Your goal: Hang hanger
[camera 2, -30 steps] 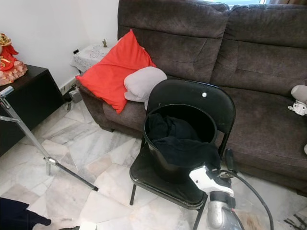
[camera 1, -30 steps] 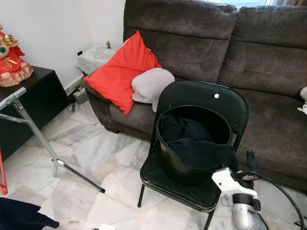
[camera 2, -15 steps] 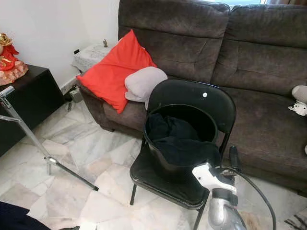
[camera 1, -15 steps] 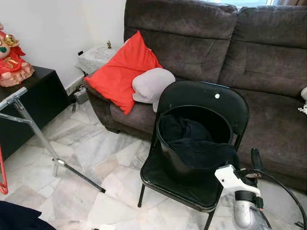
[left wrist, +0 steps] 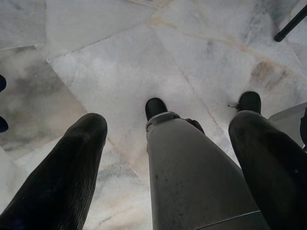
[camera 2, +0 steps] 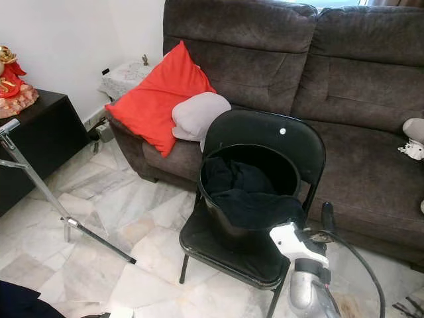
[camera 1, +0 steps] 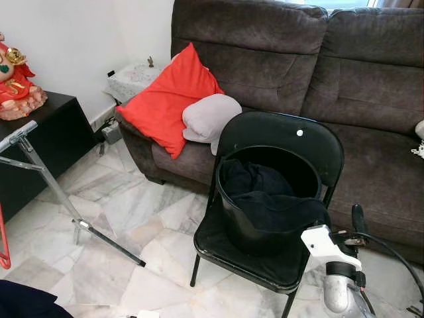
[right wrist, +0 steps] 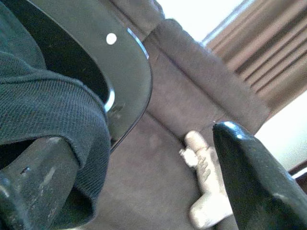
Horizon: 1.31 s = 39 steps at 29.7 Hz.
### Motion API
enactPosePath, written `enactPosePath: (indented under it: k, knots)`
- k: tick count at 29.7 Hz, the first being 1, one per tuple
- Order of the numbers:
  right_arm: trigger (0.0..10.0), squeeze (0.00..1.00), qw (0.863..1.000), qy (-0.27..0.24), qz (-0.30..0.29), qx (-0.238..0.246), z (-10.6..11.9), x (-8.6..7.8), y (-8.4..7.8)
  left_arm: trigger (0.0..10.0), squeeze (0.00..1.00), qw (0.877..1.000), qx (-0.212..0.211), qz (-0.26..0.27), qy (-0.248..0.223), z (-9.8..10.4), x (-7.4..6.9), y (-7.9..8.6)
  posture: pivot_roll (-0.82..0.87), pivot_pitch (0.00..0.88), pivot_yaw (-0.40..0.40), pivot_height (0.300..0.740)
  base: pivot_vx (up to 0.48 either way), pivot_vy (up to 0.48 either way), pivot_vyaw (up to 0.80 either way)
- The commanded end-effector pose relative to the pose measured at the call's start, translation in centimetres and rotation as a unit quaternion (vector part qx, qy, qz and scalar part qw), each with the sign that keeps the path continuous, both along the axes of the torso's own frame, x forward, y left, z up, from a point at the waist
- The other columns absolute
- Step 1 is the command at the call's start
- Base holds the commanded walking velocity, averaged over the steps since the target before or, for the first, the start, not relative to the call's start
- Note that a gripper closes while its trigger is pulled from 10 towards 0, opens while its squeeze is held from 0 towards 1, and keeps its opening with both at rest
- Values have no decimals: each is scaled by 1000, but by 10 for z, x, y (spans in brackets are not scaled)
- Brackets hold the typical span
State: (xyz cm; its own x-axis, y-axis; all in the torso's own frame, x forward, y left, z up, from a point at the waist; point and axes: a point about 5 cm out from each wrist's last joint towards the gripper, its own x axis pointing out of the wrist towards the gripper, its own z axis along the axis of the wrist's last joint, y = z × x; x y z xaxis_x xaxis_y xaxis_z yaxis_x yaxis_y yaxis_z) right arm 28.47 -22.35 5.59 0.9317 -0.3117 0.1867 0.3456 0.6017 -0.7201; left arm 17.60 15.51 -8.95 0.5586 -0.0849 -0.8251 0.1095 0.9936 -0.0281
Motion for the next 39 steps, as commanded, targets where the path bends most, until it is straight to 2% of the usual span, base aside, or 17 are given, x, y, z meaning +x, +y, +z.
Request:
enactPosePath:
  k: [1, 8, 11, 19, 21, 29, 33, 36, 39]
  knots:
    - [10000, 0, 999, 2, -10, 36, 0, 3, -2, 10000, 0, 1000, 6, -4, 10, -2, -5, 4, -3, 63, 87, 740, 0, 0, 0]
    - [10000, 0, 998, 2, -2, 59, 2, 6, -3, 10000, 0, 1000, 6, -4, 10, -2, -5, 4, -6, 64, 90, 740, 0, 0, 0]
    - [10000, 0, 997, 23, 21, 76, -1, 10, 2, 10000, 0, 1000, 6, -5, 11, -2, -5, 4, -6, 65, 90, 740, 0, 0, 0]
    - [10000, 0, 995, 46, 38, 81, 0, 19, 7, 10000, 0, 1000, 7, -6, 11, -2, -5, 4, -4, 66, 90, 740, 0, 0, 0]
    - [10000, 0, 995, 44, 44, 76, 1, 20, 8, 10000, 0, 1000, 7, -5, 11, -2, -5, 4, -5, 67, 91, 740, 0, 0, 0]
    - [10000, 0, 999, 4, 6, 47, 12, 22, -4, 10000, 0, 1000, 7, -5, 10, -2, -5, 3, -5, 67, 91, 740, 0, 0, 0]
    - [10000, 0, 997, 38, 16, 68, 5, 23, -3, 10000, 0, 1000, 6, -6, 10, -2, -5, 3, -7, 62, 92, 740, 0, 0, 0]
    - [10000, 0, 993, 75, 56, 78, -3, 24, 7, 10000, 0, 1000, 7, -7, 10, -2, -5, 3, -6, 59, 92, 740, 0, 0, 0]
    - [10000, 0, 994, 63, 57, 70, 2, 28, 9, 10000, 0, 1000, 7, -7, 10, -2, -5, 3, -6, 59, 92, 740, 0, 0, 0]
